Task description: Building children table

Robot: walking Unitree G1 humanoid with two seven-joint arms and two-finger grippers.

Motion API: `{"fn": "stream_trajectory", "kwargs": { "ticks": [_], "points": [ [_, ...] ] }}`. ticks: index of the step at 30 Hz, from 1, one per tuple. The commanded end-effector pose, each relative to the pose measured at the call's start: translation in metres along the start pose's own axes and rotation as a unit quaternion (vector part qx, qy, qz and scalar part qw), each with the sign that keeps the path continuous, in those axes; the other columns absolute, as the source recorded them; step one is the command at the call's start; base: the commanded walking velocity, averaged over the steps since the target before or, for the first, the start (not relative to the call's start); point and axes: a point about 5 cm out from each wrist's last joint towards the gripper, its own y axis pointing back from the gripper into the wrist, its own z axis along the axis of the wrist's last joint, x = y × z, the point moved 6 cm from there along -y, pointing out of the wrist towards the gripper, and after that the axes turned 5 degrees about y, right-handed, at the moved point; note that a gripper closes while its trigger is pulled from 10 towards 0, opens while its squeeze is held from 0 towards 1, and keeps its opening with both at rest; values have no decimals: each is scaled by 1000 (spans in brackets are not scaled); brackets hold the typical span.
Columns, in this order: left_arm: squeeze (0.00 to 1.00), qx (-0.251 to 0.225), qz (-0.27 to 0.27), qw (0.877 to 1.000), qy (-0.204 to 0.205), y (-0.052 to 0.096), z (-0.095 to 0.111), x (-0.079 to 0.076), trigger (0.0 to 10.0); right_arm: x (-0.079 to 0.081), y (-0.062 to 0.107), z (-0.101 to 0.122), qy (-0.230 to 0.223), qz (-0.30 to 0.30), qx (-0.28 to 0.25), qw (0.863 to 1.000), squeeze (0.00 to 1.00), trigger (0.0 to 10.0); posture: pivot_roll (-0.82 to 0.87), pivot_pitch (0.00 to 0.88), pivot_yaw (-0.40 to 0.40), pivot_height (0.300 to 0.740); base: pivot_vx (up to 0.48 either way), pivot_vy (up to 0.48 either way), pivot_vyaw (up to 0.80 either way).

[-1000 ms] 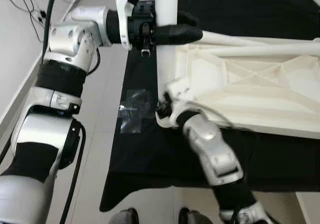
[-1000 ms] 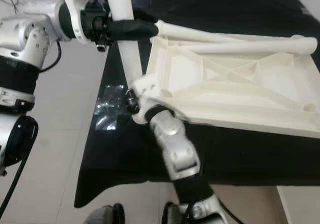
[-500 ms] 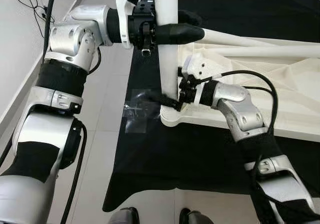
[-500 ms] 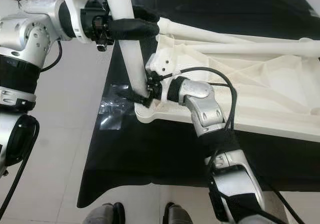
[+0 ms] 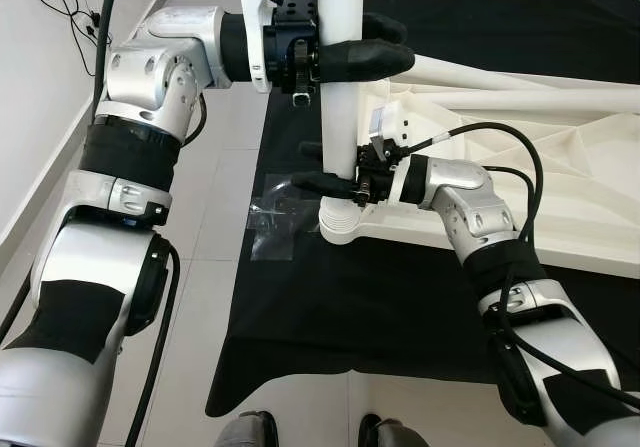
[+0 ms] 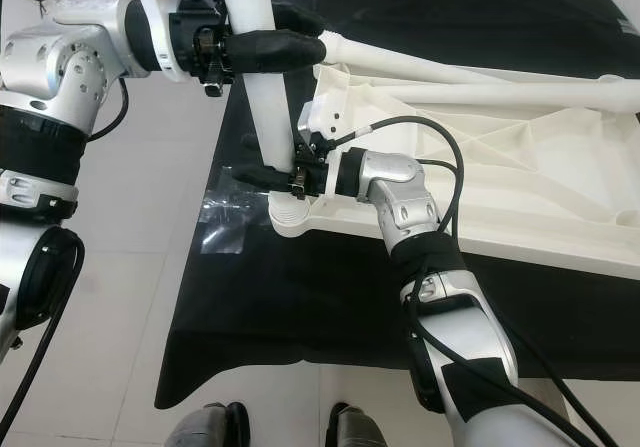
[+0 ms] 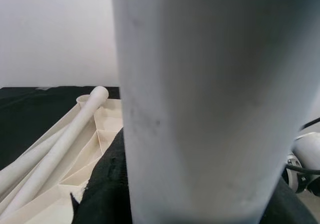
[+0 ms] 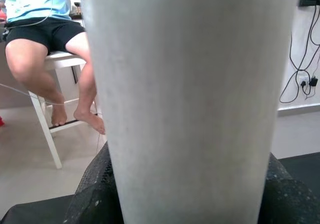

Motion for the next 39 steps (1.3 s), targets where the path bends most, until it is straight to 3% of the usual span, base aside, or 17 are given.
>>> {"fn": "stream_trajectory", "kwargs": {
  "ticks": [1, 3, 5, 6, 8, 9, 10, 12, 14, 18, 25, 32, 33, 34, 35, 38, 39],
  "points": [
    [1000, 17, -7, 1000, 9, -8, -8, -1, 8824, -4, 0, -1, -19, -29, -20, 999, 0, 0, 56, 160, 52, 740, 0, 0, 0],
    [1000, 18, 2, 1000, 9, -10, -8, 2, 10000, -3, 2, -6, -22, -41, -14, 999, 0, 0, 56, 160, 52, 740, 0, 0, 0],
    [1000, 16, 32, 999, 12, -11, -8, 10, 10000, -4, 5, -23, -36, -88, 11, 995, 0, 0, 50, 164, 46, 740, 0, 0, 0],
    [0, 14, 46, 999, 13, -9, -7, 14, 10000, -3, 5, -39, -52, -141, 37, 988, 0, 0, 47, 165, 36, 740, 0, 0, 0],
    [0, 13, 55, 998, 14, -7, -7, 16, 10000, -3, 6, -49, -61, -177, 54, 981, 0, 0, 45, 166, 33, 740, 0, 0, 0],
    [0, 8, 64, 998, 18, -5, -6, 19, 10000, -4, 11, -69, -71, -274, 92, 955, 0, 0, 41, 167, 29, 740, 0, 0, 0],
    [0, 8, 64, 998, 18, -5, -6, 19, 10000, -4, 11, -69, -71, -274, 92, 955, 0, 0, 41, 167, 29, 740, 0, 0, 0],
    [0, 4, 74, 997, 20, 2, -6, 21, 10000, 24, 26, -98, -119, -425, 133, 887, 0, 0, 44, 181, 35, 740, 0, 0, 0],
    [0, 6, 77, 997, 22, 5, -7, 22, 10000, 35, 26, -93, -106, -450, 137, 876, 0, 0, 26, 176, 51, 740, 0, 0, 0],
    [0, 9, 77, 997, 22, 5, -11, 22, 10000, 38, 13, -75, -50, -435, 125, 890, 0, 0, 18, 165, 53, 740, 0, 0, 0],
    [0, 1, 78, 997, 18, 3, -9, 21, 10000, 31, 4, -71, -28, -421, 127, 898, 0, 0, 25, 154, 41, 740, 0, 0, 0],
    [0, 1, 84, 996, 21, 9, -13, 22, 9294, 37, 3, -65, -9, -431, 146, 890, 0, 0, 27, 153, 37, 740, 0, 0, 0],
    [0, 1, 84, 996, 23, 10, -14, 21, 4471, 37, 0, -62, 5, -422, 144, 895, 0, 0, 26, 153, 35, 740, 0, 0, 0],
    [0, 1, 84, 996, 24, 10, -15, 21, 4471, 38, -3, -60, 17, -413, 140, 900, 0, 0, 25, 152, 32, 740, 0, 0, 0],
    [0, 0, 83, 996, 27, 11, -16, 20, 1059, 41, -7, -58, 34, -397, 141, 906, 0, 0, 25, 152, 31, 740, 0, 0, 0],
    [0, -1, 83, 996, 29, 11, -17, 20, 1059, 43, -10, -58, 45, -385, 143, 911, 0, 0, 25, 152, 31, 740, 0, 0, 0],
    [0, -1, 81, 996, 30, 11, -18, 19, 0, 45, -12, -57, 52, -376, 143, 914, 0, 0, 24, 152, 30, 740, 0, 0, 0]
  ]
}}
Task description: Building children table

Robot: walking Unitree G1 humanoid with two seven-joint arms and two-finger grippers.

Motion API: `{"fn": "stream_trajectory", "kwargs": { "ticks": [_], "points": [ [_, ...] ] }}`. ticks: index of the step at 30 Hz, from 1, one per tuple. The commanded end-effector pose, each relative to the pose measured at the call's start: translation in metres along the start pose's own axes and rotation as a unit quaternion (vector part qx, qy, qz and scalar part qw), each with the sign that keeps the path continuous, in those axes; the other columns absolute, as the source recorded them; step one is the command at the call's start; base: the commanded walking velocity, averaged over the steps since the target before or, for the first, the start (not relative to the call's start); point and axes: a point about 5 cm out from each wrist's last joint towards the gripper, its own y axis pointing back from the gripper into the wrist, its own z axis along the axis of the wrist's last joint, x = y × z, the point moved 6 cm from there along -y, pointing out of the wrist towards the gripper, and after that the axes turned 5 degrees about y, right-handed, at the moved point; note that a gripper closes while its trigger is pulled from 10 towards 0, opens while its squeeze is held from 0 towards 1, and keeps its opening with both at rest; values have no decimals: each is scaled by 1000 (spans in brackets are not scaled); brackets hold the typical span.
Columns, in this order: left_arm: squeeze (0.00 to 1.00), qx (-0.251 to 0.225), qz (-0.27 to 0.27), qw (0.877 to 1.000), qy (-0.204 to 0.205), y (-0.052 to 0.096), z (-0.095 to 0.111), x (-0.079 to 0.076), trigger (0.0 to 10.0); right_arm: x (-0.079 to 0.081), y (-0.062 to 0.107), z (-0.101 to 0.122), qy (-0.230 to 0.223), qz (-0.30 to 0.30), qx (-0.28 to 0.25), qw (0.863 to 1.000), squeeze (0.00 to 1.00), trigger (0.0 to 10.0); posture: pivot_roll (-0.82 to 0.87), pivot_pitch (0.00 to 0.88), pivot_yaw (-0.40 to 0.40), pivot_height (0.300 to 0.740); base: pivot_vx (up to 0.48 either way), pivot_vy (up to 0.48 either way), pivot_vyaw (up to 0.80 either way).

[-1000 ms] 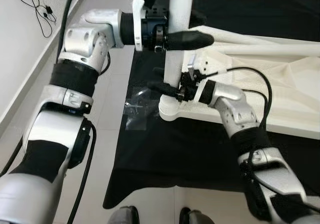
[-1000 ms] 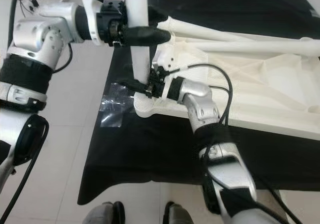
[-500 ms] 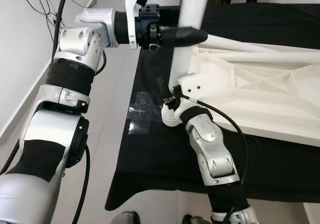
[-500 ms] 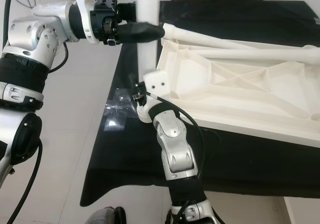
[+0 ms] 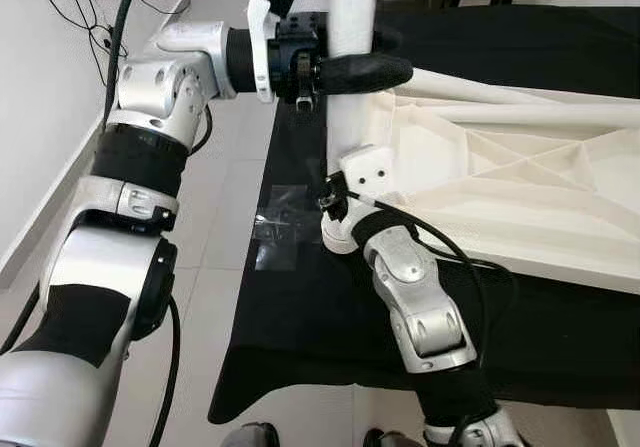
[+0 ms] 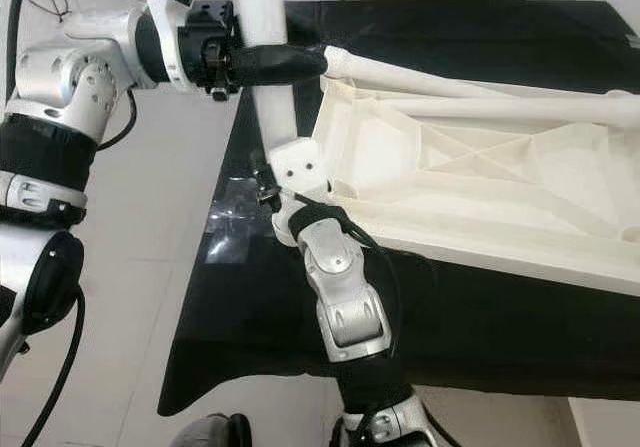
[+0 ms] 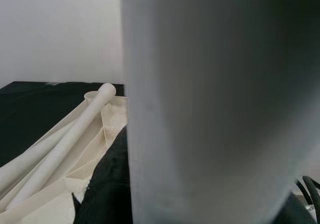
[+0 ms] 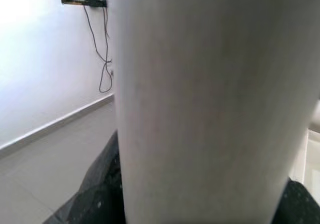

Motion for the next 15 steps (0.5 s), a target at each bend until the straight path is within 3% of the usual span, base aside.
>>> {"fn": "stream_trajectory", "kwargs": {
  "ticks": [1, 5, 6, 11, 12, 15],
  "points": [
    [0, 6, 25, 1000, 10, 8, -5, 6, 0, 30, 9, -34, 21, 63, 56, 996, 0, 0, 25, 150, 28, 740, 0, 0, 0],
    [0, 6, 24, 1000, 11, 7, -5, 5, 0, 31, 8, -33, 24, 65, 56, 996, 0, 0, 27, 149, 27, 740, 0, 0, 0],
    [0, 5, 24, 1000, 11, 7, -5, 5, 0, 28, 6, -34, 22, 65, 61, 996, 0, 10000, 27, 149, 27, 740, 0, 0, 0],
    [0, 4, 24, 1000, 11, 7, -5, 5, 0, 23, 2, -34, 18, 65, 62, 996, 0, 10000, 28, 148, 25, 740, 0, 0, 0],
    [0, 2, 23, 1000, 11, 6, -4, 4, 0, 13, -6, -32, 3, 76, 64, 995, 1000, 10000, 27, 148, 24, 740, 0, 0, 0],
    [0, 1, 21, 1000, 12, 5, -4, 4, 0, 6, -12, -31, -10, 92, 64, 994, 1000, 10000, 27, 148, 23, 740, 0, 0, 0]
  ]
}}
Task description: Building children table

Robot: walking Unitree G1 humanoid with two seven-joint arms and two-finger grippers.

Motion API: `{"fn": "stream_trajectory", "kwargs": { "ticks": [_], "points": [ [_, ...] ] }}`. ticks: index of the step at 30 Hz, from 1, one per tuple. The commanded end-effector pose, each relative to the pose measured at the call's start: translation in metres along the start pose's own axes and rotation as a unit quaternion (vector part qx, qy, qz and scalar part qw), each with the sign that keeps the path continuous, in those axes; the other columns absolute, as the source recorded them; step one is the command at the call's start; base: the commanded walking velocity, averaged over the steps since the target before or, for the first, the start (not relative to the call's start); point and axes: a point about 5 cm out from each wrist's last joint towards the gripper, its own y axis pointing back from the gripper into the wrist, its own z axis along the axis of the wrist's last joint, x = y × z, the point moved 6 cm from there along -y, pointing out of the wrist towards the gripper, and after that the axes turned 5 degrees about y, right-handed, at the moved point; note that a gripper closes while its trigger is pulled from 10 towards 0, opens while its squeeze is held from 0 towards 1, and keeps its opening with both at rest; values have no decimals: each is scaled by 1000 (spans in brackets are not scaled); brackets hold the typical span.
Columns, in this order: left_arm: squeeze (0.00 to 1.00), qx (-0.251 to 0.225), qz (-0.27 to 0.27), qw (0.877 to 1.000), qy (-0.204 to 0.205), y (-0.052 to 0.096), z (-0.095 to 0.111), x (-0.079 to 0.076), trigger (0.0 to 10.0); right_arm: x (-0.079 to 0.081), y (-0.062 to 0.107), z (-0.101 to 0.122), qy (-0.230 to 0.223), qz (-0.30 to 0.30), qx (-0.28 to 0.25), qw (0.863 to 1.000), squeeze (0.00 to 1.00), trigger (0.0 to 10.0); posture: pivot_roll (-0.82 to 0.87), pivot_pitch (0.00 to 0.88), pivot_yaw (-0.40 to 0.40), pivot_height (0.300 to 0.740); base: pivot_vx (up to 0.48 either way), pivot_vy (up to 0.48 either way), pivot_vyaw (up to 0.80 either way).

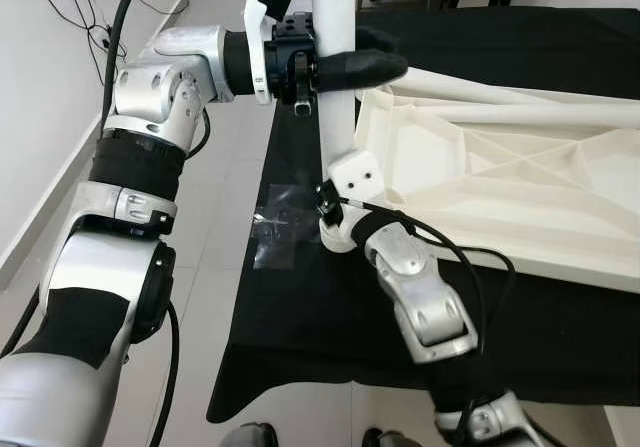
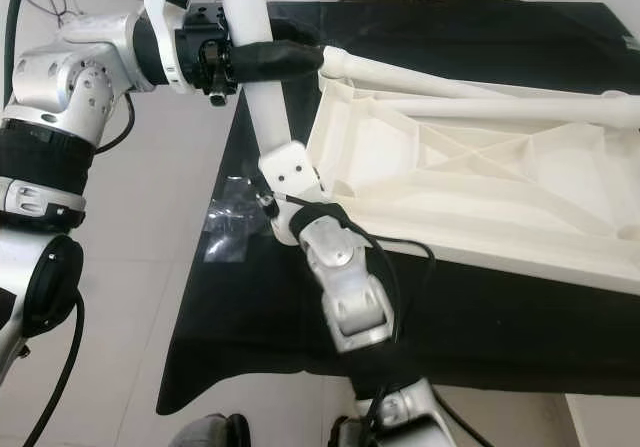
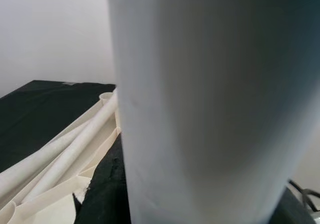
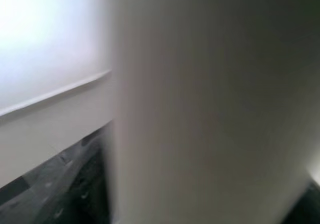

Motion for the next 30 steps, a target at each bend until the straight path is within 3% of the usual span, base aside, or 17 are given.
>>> {"fn": "stream_trajectory", "kwargs": {
  "ticks": [1, 5, 7, 8, 9, 10, 11, 16, 17, 18, 24, 30],
  "points": [
    [0, 13, -3, 1000, 8, 0, -8, -1, 0, 6, -4, 2, -12, 18, 2, 1000, 1000, 10000, 27, 148, 23, 740, 0, 0, 0],
    [0, 12, -6, 1000, 9, -1, -8, -2, 0, -4, -15, 22, -22, 84, -35, 996, 1000, 10000, 30, 149, 23, 740, 0, 0, 0],
    [0, 13, -10, 1000, 9, -2, -8, -4, 0, -8, -17, 40, -33, 155, -77, 984, 1000, 10000, 34, 151, 24, 740, 0, 0, 0],
    [0, 13, -10, 1000, 9, -2, -8, -4, 0, -8, -17, 40, -33, 155, -77, 984, 1000, 10000, 34, 151, 24, 740, 0, 0, 0],
    [0, 14, -13, 1000, 9, -2, -8, -5, 0, -11, -18, 45, -34, 176, -86, 980, 71, 10000, 34, 151, 24, 740, 0, 0, 0],
    [0, 15, -15, 1000, 9, -3, -9, -5, 0, -13, -19, 47, -34, 186, -90, 978, 71, 10000, 34, 151, 24, 740, 0, 0, 0],
    [0, 17, -19, 1000, 10, -4, -10, -7, 0, -14, -20, 50, -25, 203, -97, 974, 0, 10000, 43, 155, 24, 740, 0, 0, 0],
    [0, 26, -36, 999, 8, -9, -13, -13, 0, -11, -23, 63, -15, 263, -110, 958, 0, 10000, 51, 159, 27, 740, 0, 0, 0],
    [0, 26, -39, 999, 9, -10, -14, -14, 0, -9, -24, 65, -11, 274, -110, 955, 0, 3843, 53, 162, 27, 740, 0, 0, 0],
    [0, 27, -41, 999, 11, -11, -14, -15, 0, -8, -25, 66, -12, 285, -110, 952, 0, 0, 54, 163, 27, 740, 0, 0, 0],
    [0, 32, -51, 998, 14, -14, -19, -19, 0, 0, -26, 61, -16, 320, -106, 941, 0, 0, 54, 165, 30, 740, 0, 0, 0],
    [0, 33, -54, 998, 15, -15, -20, -20, 0, -1, -27, 57, -16, 323, -102, 941, 0, 0, 46, 161, 38, 740, 0, 0, 0]
  ]
}}
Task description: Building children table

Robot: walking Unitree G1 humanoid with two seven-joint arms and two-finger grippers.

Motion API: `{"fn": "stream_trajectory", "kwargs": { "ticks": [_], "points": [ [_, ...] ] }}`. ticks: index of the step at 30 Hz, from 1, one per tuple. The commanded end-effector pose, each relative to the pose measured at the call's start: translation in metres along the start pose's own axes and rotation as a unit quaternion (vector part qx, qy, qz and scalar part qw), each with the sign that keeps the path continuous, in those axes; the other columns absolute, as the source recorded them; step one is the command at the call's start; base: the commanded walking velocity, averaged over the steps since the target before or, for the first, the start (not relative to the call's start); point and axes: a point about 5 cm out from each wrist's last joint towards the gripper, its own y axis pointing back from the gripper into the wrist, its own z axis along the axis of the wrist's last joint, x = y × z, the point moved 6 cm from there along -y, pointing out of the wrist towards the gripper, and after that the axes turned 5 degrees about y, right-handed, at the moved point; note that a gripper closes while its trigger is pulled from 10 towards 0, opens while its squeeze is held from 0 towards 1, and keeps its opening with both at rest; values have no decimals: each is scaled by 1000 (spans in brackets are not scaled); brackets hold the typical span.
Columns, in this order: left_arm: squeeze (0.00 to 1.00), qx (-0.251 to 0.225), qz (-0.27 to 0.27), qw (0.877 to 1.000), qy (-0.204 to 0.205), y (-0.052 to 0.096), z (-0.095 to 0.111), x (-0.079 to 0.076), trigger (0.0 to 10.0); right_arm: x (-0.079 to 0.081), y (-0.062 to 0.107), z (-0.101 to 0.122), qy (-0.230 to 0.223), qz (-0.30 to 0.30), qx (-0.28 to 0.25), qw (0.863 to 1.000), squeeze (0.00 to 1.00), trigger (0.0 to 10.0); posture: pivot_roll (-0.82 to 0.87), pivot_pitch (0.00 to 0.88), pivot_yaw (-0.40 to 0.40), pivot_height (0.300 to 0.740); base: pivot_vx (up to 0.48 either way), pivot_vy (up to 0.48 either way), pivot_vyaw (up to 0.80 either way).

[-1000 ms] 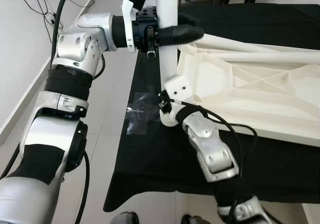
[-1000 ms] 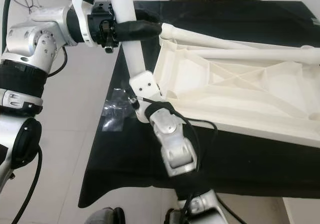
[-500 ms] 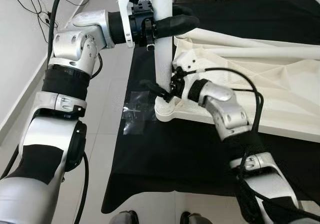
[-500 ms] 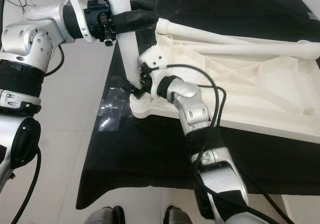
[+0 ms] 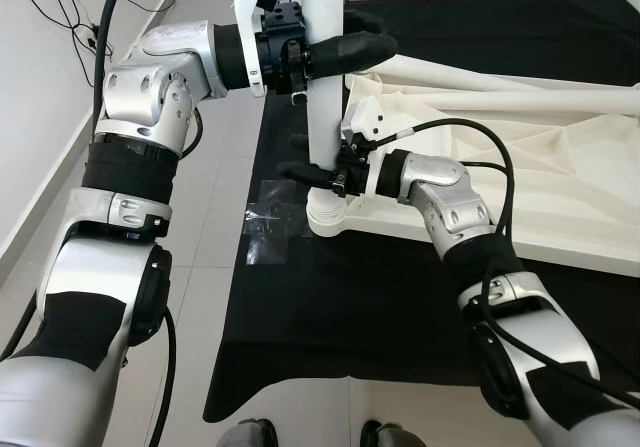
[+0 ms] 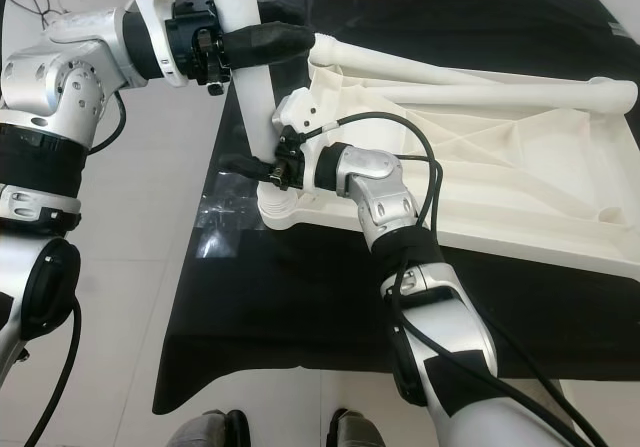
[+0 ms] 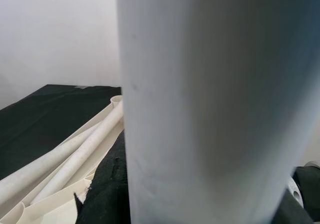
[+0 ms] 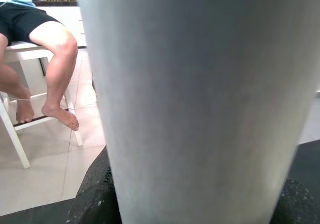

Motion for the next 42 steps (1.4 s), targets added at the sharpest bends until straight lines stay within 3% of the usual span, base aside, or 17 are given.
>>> {"fn": "stream_trajectory", "kwargs": {
  "ticks": [1, 7, 8, 9, 10, 14, 15, 19, 20, 23, 25, 26, 27, 39, 40, 41, 42],
  "points": [
    [0, 28, -41, 999, 19, -15, -19, -13, 5294, 0, -10, -1, -3, -4, 13, 1000, 0, 0, 43, 158, 38, 740, 0, 0, 0],
    [0, 25, -31, 999, 18, -16, -19, -11, 5294, -3, -9, -5, -2, -9, 20, 1000, 0, 0, 43, 158, 38, 740, 0, 0, 0],
    [1000, 20, -24, 999, 25, -16, -18, -8, 10000, -6, -8, -9, -9, -26, 27, 999, 0, 0, 37, 158, 34, 740, 0, 0, 0],
    [1000, 20, -24, 999, 25, -16, -18, -8, 10000, -6, -8, -9, -9, -26, 27, 999, 0, 0, 37, 158, 34, 740, 0, 0, 0],
    [0, 9, 11, 999, 39, -15, -15, 3, 10000, -14, -2, -42, -37, -156, 81, 984, 0, 0, 29, 162, 12, 740, 0, 0, 0],
    [0, 6, 22, 999, 43, -14, -14, 6, 10000, -17, 4, -57, -45, -226, 108, 967, 0, 0, 28, 162, 11, 740, 0, 0, 0],
    [0, 4, 32, 998, 45, -13, -13, 9, 10000, 10, 7, -77, -64, -281, 125, 949, 0, 0, 54, 185, 5, 740, 0, 0, 0],
    [0, 4, 32, 998, 45, -13, -13, 9, 10000, 10, 7, -77, -64, -281, 125, 949, 0, 0, 54, 185, 5, 740, 0, 0, 0],
    [0, 11, 42, 998, 46, -9, -15, 12, 10000, 63, 9, -85, -93, -328, 119, 932, 0, 0, 30, 176, 34, 740, 0, 0, 0],
    [0, 16, 43, 998, 46, -8, -17, 13, 10000, 72, 9, -80, -86, -339, 109, 931, 0, 0, 30, 176, 34, 740, 0, 0, 0],
    [0, 18, 41, 998, 45, -9, -18, 13, 8157, 69, 7, -80, -79, -337, 108, 932, 0, 0, 21, 170, 34, 740, 0, 0, 0],
    [0, 18, 38, 998, 43, -10, -17, 12, 627, 63, 4, -78, -73, -331, 107, 935, 0, 0, 22, 166, 31, 740, 0, 0, 0],
    [0, 17, 37, 998, 43, -10, -17, 12, 0, 62, 3, -76, -71, -333, 107, 934, 0, 0, 20, 163, 32, 740, 0, 0, 0],
    [0, 26, 25, 999, 37, -9, -20, 8, 0, 63, 6, -66, -60, -352, 118, 927, 0, 0, 25, 159, 31, 740, 0, 0, 0],
    [0, 26, 21, 999, 35, -10, -20, 7, 0, 62, 7, -62, -59, -356, 115, 926, 0, 10000, 26, 159, 31, 740, 0, 0, 0],
    [0, 27, 18, 999, 34, -10, -19, 6, 0, 57, 6, -56, -56, -350, 105, 929, 0, 10000, 25, 156, 32, 740, 0, 0, 0],
    [0, 27, 13, 999, 33, -11, -19, 5, 0, 50, 4, -46, -50, -330, 82, 939, 863, 10000, 26, 154, 32, 740, 0, 0, 0]
  ]
}}
